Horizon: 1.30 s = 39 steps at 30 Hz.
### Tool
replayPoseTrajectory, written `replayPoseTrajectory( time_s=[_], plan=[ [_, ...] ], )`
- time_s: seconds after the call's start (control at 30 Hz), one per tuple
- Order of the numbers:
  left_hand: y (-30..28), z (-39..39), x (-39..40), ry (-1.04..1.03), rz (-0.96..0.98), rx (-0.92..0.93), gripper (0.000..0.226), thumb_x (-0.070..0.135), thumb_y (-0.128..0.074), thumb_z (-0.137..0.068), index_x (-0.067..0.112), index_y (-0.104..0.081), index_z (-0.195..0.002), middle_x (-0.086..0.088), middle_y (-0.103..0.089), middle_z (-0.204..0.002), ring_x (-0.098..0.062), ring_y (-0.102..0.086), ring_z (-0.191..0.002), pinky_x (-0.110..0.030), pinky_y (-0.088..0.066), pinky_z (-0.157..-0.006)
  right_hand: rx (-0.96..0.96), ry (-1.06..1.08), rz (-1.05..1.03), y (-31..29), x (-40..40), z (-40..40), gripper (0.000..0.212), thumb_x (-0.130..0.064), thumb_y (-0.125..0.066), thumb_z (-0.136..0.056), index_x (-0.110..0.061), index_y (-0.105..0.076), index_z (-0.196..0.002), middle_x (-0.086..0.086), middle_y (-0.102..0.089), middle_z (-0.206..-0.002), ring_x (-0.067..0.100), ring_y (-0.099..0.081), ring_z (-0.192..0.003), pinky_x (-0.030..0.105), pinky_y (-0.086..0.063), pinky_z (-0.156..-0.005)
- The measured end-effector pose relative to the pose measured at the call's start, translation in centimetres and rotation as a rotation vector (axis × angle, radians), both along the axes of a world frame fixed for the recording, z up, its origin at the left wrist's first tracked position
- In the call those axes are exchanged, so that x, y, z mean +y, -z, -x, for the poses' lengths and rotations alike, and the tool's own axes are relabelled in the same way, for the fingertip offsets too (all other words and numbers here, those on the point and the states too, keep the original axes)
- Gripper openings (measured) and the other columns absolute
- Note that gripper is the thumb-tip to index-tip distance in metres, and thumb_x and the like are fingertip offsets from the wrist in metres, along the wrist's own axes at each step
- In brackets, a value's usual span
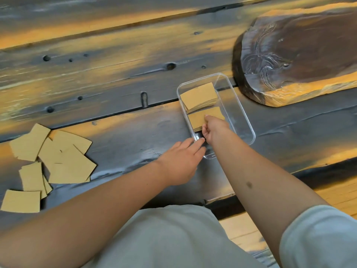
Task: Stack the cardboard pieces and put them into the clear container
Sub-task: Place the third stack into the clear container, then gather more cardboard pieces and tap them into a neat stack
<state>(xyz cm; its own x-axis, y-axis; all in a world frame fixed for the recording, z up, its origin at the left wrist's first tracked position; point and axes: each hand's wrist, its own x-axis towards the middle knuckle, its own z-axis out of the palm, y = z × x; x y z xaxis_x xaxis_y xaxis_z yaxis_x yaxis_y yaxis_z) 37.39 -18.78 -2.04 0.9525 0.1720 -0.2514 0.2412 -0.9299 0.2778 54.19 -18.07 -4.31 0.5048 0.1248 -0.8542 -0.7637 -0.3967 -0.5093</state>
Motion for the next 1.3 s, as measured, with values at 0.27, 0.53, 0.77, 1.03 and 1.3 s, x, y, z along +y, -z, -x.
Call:
replayPoseTrajectory(
  time_s=[0.27, 0.53, 0.77, 1.03, 1.3],
  plan=[
    [0.2, 0.2, 0.4, 0.028, 0.012, -0.015, 0.062, 0.029, -0.056, -0.086, 0.011, -0.033, -0.141, -0.013, -0.029, -0.153, -0.030, -0.035, -0.131, -0.043, -0.041, -0.098, 0.104, -0.073, -0.063, -1.6, -0.7, 0.6, 0.022, -0.022, -0.071, -0.085, -0.013, -0.054, -0.096, 0.008, -0.050, -0.089, 0.016, -0.056, -0.073, 0.020, -0.052, -0.053],
    [0.2, 0.3, 0.3, 0.028, -0.001, 0.019, 0.065, 0.028, -0.054, -0.089, 0.013, -0.025, -0.145, -0.011, -0.021, -0.156, -0.032, -0.027, -0.137, -0.044, -0.036, -0.103, 0.196, 0.023, -0.130, -1.3, -1.4, 0.3, 0.063, -0.029, -0.060, -0.091, -0.007, -0.033, -0.144, 0.015, -0.037, -0.148, 0.023, -0.043, -0.130, 0.034, -0.035, -0.106],
    [0.1, 0.4, 1.0, 0.074, -0.003, 0.042, 0.064, 0.026, -0.046, -0.094, 0.016, -0.017, -0.150, -0.009, -0.009, -0.160, -0.034, -0.019, -0.141, -0.044, -0.031, -0.105, 0.239, 0.141, -0.228, -2.2, -1.0, 0.3, 0.065, -0.025, -0.058, -0.092, -0.003, -0.028, -0.145, 0.020, -0.032, -0.149, 0.031, -0.040, -0.132, 0.036, -0.038, -0.103],
    [-0.2, 5.1, 0.9, -0.064, 0.069, 0.010, 0.072, 0.021, -0.045, -0.091, 0.016, -0.007, -0.152, -0.008, -0.001, -0.162, -0.028, -0.012, -0.146, -0.042, -0.023, -0.111, 0.340, 0.169, -0.371, -3.2, -0.9, 1.2, 0.052, -0.019, -0.052, -0.094, 0.008, -0.033, -0.134, 0.026, -0.049, -0.127, 0.036, -0.056, -0.116, 0.045, -0.042, -0.104],
    [1.3, 22.0, 4.9, -0.466, 0.045, 0.137, 0.080, 0.043, -0.054, -0.086, 0.024, -0.010, -0.151, -0.009, -0.002, -0.161, -0.030, -0.012, -0.145, -0.047, -0.026, -0.110, -0.566, -0.114, -0.333, -7.2, -1.6, 3.6, 0.011, -0.013, -0.052, -0.084, -0.023, -0.048, -0.086, -0.008, -0.053, -0.067, 0.005, -0.054, -0.056, 0.018, -0.039, -0.047]
  ],
)
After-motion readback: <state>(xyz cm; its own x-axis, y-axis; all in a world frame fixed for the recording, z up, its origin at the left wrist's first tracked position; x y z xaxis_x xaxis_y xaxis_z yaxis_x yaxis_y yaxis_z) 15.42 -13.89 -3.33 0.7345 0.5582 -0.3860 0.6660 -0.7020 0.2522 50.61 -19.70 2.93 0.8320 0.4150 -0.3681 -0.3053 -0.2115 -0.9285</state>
